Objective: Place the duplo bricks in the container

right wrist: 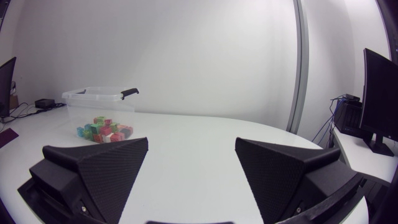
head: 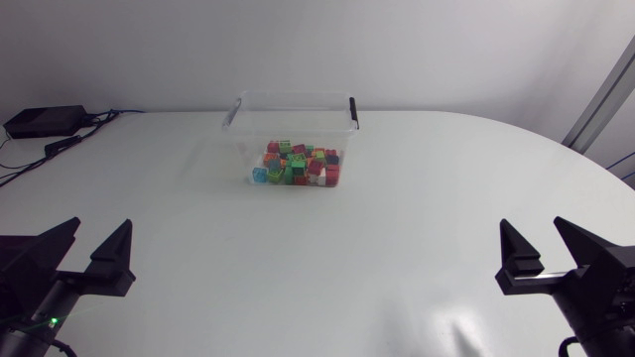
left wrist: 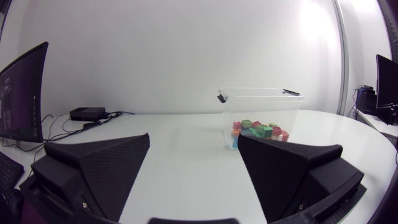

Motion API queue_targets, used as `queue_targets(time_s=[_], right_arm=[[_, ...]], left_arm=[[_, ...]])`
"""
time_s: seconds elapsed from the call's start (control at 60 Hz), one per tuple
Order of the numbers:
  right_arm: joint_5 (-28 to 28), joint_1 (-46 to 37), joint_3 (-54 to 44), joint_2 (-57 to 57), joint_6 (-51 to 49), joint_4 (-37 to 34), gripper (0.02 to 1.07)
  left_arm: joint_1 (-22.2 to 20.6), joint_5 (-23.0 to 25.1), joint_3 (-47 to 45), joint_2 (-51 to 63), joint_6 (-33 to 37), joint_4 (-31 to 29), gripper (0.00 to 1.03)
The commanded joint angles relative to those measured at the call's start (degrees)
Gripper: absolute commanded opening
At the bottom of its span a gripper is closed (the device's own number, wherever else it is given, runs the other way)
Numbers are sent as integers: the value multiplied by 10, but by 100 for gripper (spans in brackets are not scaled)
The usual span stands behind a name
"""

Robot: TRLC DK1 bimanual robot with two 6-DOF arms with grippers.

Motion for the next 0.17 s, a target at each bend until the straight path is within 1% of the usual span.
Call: queue_targets(time_s=[0.0,0.15], right_arm=[[-2,-4,-10,-6,18,11,103],[-2,-4,-10,-6,18,11,103]], left_arm=[[-3,-5,-11,-7,-16,9,99],[-3,-5,-11,-7,-16,9,99]])
